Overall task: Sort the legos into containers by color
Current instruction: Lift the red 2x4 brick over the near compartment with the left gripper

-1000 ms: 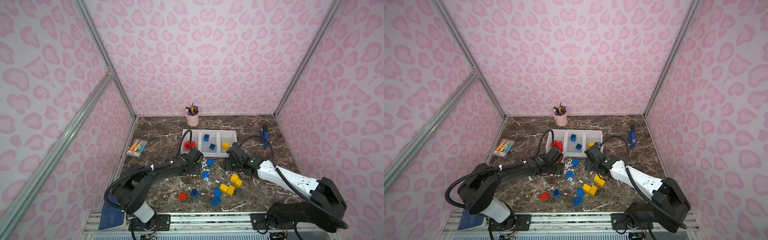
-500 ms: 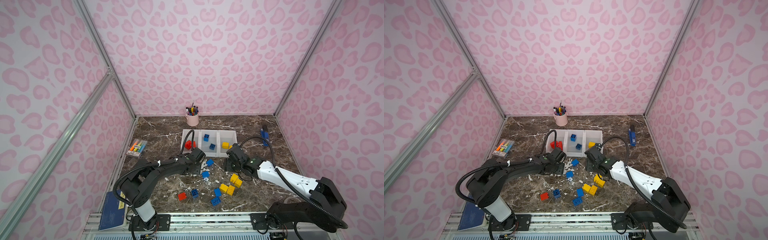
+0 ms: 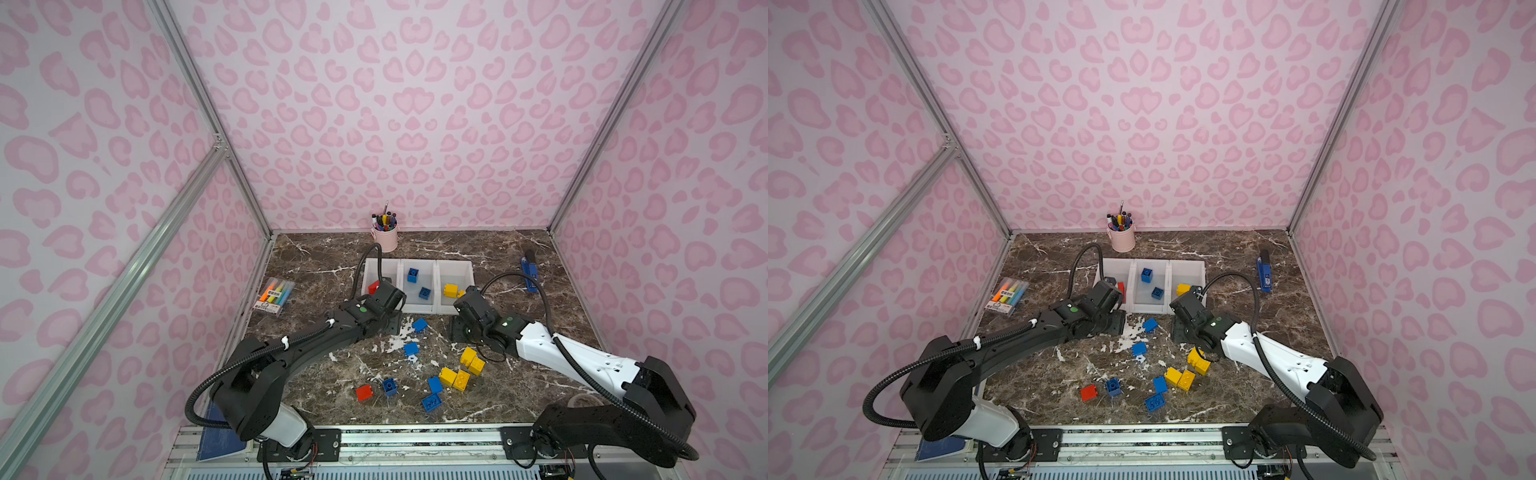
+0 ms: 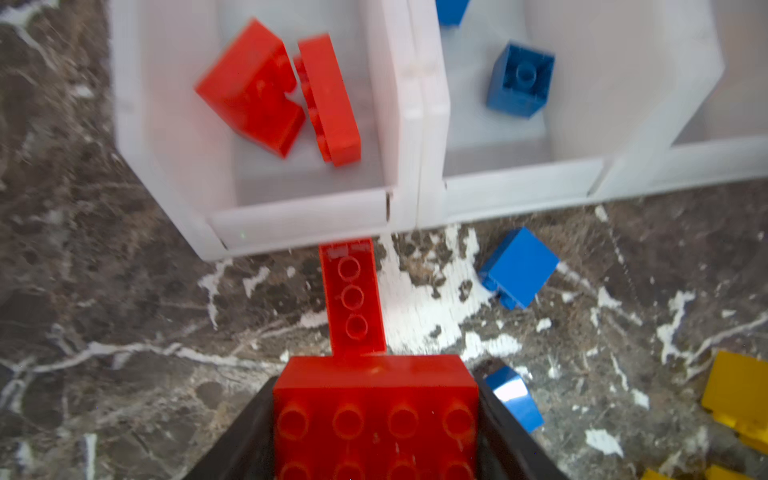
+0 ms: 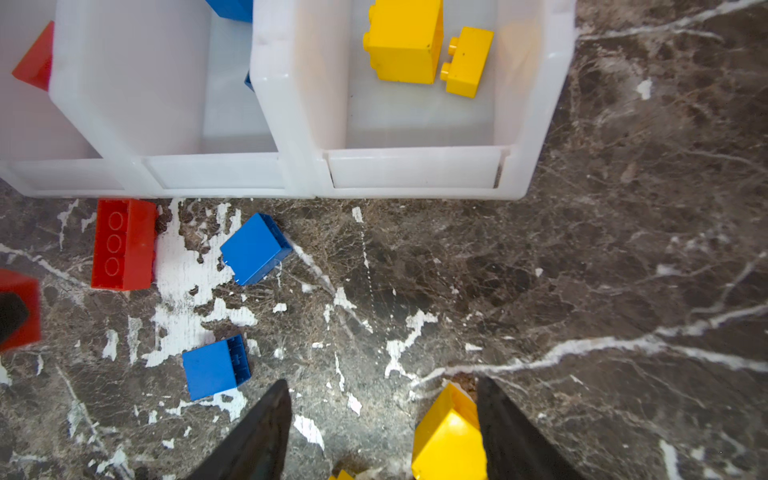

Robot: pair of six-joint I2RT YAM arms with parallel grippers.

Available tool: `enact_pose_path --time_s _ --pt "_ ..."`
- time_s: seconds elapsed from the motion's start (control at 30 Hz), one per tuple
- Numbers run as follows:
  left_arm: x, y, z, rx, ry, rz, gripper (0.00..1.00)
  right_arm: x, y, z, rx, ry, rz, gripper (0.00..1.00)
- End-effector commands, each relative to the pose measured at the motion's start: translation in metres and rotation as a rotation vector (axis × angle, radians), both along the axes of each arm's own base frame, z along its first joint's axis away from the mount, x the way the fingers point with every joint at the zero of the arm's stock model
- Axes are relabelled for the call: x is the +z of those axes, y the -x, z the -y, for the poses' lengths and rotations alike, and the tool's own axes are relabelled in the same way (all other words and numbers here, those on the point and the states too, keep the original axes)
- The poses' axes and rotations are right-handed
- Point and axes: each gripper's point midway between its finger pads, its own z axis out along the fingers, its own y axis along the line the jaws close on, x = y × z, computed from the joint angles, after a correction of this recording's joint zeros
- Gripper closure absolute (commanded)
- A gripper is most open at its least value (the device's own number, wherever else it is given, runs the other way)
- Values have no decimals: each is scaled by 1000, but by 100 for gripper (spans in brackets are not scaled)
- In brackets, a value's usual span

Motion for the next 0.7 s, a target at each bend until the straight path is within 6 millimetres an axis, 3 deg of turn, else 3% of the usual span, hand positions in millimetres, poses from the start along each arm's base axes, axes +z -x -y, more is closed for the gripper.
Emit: enact_pose_path --time_s 0.0,0.13,0.33,0.67 --pt "12 -29 -11 -3 -45 30 42 3 -1 2 -12 7 11 29" --pt "9 -65 -14 2 -58 21 42 5 1 3 -13 6 13 30" --pt "-3 -95 -9 5 -54 -9 41 5 6 8 -22 6 12 30" --pt "-6 -99 -8 11 -48 -7 25 6 9 12 -32 9 13 29"
